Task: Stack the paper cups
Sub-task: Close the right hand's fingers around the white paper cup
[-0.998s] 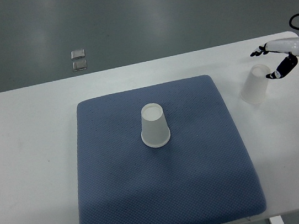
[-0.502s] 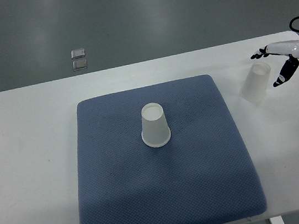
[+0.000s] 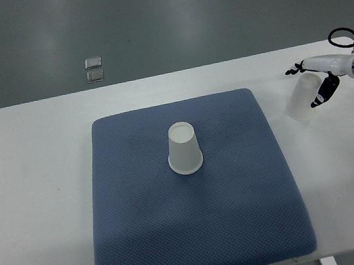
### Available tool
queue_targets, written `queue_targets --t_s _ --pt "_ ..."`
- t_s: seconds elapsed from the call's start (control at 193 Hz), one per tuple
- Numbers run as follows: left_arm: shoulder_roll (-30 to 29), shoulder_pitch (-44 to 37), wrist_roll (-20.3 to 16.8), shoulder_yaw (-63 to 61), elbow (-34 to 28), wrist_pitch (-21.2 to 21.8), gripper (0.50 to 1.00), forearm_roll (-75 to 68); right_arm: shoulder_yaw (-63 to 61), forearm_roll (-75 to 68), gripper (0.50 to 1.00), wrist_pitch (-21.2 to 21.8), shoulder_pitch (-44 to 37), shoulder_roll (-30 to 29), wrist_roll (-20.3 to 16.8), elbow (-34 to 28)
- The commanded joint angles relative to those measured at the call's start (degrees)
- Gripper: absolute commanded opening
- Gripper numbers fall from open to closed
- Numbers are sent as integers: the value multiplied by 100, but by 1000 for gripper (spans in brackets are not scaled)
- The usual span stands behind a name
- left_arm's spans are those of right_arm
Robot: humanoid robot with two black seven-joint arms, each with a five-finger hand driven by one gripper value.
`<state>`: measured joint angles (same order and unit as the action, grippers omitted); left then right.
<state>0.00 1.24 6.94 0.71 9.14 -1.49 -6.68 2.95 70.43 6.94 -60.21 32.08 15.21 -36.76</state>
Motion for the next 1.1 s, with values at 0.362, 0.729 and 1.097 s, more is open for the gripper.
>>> queue_targets --t_s 0.362,0.729,1.097 --pt "0 -1 0 0 0 0 1000 0 4 5 797 -52 45 -35 -229 125" --pt "0 -1 0 0 0 0 1000 0 4 -21 733 -34 27 9 -176 99" --pt "0 -1 0 0 0 0 1000 0 -22 -47 680 -8 -17 44 -150 37"
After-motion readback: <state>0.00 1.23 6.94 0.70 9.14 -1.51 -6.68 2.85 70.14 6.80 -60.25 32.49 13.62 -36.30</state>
